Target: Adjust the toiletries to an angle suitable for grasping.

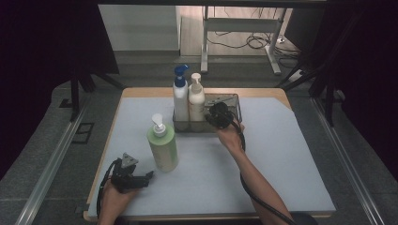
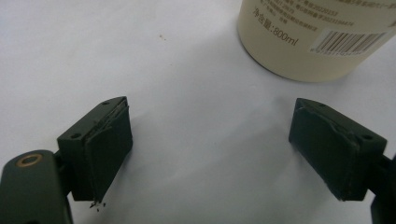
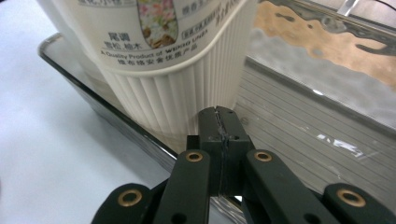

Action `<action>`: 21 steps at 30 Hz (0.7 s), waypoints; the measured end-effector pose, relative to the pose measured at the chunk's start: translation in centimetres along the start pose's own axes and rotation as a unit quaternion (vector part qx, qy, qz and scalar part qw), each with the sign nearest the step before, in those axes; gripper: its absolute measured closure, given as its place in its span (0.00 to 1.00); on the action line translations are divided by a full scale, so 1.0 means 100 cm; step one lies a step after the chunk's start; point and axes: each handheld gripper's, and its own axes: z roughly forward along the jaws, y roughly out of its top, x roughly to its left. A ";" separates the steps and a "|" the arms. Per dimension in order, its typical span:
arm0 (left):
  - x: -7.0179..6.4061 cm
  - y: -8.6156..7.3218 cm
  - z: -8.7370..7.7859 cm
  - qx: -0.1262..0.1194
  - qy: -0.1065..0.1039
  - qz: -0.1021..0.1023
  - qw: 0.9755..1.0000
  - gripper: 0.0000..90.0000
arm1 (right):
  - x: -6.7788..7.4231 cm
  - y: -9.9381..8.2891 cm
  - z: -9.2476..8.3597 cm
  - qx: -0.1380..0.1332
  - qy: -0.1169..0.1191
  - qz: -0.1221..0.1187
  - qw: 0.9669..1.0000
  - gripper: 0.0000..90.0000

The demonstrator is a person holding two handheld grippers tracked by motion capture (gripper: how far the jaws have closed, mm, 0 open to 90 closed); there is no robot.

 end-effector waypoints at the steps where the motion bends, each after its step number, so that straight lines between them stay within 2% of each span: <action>1: 0.000 0.000 0.000 0.000 0.000 0.000 1.000 0.15 | 0.002 0.001 0.000 -0.001 0.000 -0.003 1.000 0.99; 14: 0.000 0.000 0.000 0.000 0.000 0.000 1.000 0.15 | 0.005 0.003 -0.002 -0.005 0.011 -0.003 1.000 1.00; 21: 0.000 0.000 0.000 0.000 0.000 0.000 1.000 0.15 | 0.000 0.001 -0.003 -0.005 0.014 0.002 1.000 0.96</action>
